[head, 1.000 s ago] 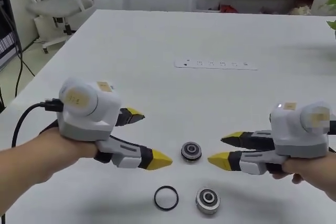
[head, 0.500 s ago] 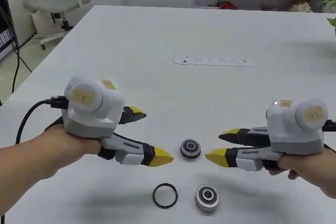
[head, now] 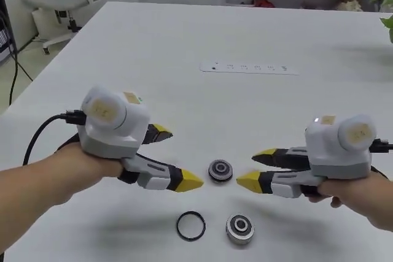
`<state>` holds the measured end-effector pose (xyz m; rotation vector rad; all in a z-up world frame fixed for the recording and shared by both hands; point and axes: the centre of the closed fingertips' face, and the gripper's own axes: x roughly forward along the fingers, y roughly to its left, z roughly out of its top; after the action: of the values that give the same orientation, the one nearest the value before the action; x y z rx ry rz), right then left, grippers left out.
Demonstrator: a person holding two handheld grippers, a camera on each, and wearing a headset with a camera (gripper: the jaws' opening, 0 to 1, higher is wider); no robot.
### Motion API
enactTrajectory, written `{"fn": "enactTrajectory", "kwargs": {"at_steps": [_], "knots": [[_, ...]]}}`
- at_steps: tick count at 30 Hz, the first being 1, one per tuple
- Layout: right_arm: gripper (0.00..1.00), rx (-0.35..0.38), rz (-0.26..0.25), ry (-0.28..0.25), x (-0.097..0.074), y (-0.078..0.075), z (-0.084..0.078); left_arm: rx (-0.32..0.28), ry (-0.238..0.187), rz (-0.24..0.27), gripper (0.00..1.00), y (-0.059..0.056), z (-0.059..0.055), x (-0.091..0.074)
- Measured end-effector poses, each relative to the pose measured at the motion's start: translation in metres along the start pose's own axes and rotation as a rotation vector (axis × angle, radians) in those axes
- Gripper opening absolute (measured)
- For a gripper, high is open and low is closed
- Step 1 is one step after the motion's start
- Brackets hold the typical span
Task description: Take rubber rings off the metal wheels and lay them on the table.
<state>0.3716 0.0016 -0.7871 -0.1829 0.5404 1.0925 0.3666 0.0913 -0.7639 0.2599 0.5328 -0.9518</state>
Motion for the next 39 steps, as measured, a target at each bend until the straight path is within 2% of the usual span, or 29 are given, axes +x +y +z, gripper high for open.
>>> {"fn": "enactTrajectory", "kwargs": {"at_steps": [22,33,39], "knots": [[0.35,-0.032,0.021,0.017,0.012,0.007,-0.003,0.006,0.014,-0.038,0.67,-0.009,-0.003,0.017],[0.34,-0.039,0.029,0.02,0.014,0.01,-0.004,0.012,0.01,-0.057,0.59,-0.015,0.0,0.026],[0.34,-0.043,0.032,0.021,0.015,0.011,-0.004,0.02,0.002,-0.068,0.54,-0.02,0.006,0.032]]}}
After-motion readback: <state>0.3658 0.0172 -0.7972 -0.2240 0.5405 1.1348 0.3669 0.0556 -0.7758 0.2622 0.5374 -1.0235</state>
